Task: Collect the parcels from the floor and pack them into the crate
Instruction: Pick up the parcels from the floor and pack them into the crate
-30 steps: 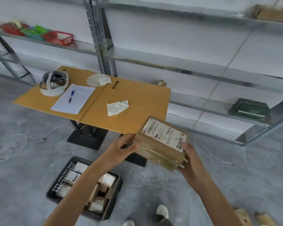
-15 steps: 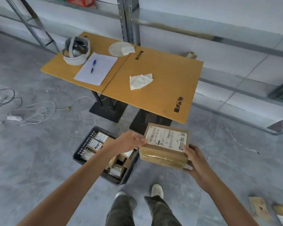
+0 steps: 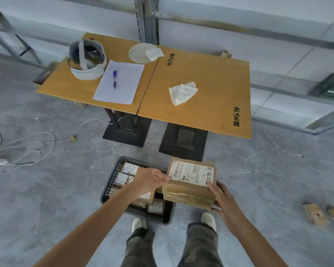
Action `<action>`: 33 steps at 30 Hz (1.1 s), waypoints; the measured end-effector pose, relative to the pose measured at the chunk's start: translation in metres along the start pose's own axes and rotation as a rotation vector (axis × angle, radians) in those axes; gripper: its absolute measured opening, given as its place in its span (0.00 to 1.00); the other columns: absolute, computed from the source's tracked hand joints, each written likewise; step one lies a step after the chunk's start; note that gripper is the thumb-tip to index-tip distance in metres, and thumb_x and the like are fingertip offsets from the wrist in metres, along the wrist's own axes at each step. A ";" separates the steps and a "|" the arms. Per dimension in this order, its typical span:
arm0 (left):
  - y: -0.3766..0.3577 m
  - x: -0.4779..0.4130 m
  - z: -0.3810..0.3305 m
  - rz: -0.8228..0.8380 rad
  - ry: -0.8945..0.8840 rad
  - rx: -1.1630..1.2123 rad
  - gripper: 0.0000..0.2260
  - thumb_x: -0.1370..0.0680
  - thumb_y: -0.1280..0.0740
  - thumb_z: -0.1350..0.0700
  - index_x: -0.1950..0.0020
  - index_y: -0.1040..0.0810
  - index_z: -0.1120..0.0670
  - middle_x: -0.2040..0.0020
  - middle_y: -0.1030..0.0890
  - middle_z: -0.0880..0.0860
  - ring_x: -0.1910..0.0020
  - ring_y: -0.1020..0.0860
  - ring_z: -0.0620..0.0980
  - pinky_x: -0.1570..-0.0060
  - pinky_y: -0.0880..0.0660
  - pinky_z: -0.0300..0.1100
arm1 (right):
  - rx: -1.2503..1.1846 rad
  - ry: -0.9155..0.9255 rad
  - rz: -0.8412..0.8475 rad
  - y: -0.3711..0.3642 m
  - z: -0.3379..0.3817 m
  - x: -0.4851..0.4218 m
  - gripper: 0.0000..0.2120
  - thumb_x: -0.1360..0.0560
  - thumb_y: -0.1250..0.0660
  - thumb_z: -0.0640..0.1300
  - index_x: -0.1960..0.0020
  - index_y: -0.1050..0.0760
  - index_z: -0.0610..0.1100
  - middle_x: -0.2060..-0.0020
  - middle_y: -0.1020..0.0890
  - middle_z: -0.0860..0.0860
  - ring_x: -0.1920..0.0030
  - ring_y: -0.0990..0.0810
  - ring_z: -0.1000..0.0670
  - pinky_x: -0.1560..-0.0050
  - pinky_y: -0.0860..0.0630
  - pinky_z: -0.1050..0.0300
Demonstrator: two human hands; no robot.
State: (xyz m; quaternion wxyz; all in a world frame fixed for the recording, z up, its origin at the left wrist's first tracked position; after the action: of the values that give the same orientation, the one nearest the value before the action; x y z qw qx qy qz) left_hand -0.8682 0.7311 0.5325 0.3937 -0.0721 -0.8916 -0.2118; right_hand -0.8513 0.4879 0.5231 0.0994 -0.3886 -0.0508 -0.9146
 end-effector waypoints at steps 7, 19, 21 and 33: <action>0.018 -0.010 0.087 0.070 0.217 0.173 0.13 0.25 0.33 0.46 0.57 0.28 0.55 0.53 0.20 0.51 0.55 0.21 0.47 0.52 0.22 0.43 | 0.012 -0.153 -0.058 -0.090 -0.055 -0.005 0.23 0.23 0.36 0.51 0.29 0.35 0.49 0.36 0.26 0.46 0.38 0.27 0.44 0.47 0.24 0.50; -0.013 -0.096 0.209 0.334 0.667 0.498 0.48 0.35 0.22 0.53 0.26 0.53 0.43 0.47 0.20 0.53 0.53 0.17 0.55 0.52 0.21 0.57 | 0.321 -0.268 -0.028 -0.120 -0.139 -0.115 0.17 0.21 0.41 0.54 0.34 0.28 0.52 0.47 0.19 0.55 0.48 0.19 0.53 0.47 0.21 0.55; -0.014 -0.122 0.229 0.343 0.629 0.402 0.43 0.36 0.21 0.50 0.29 0.44 0.44 0.40 0.24 0.53 0.42 0.23 0.56 0.46 0.23 0.58 | 0.357 -0.246 0.094 -0.119 -0.151 -0.144 0.18 0.21 0.40 0.55 0.34 0.27 0.52 0.51 0.18 0.60 0.51 0.18 0.58 0.54 0.21 0.64; -0.083 -0.266 0.311 0.086 0.400 0.599 0.23 0.29 0.28 0.54 0.36 0.31 0.51 0.46 0.20 0.49 0.48 0.20 0.51 0.58 0.20 0.45 | 0.248 -0.226 -0.082 -0.153 -0.256 -0.280 0.29 0.25 0.36 0.59 0.29 0.41 0.53 0.33 0.30 0.57 0.33 0.29 0.51 0.36 0.28 0.51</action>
State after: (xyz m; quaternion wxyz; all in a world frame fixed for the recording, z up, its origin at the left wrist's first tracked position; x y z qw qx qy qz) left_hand -0.9207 0.8018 0.1249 0.5727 0.0518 -0.8155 0.0655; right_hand -0.8747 0.6329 0.1419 0.1025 -0.4715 -0.1899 -0.8550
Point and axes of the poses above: each hand's wrist, its own x-axis away from the middle knuckle, its own y-axis out of the back of the hand, z = x × y, the point moved 1 cm from there along -x, towards the middle knuckle
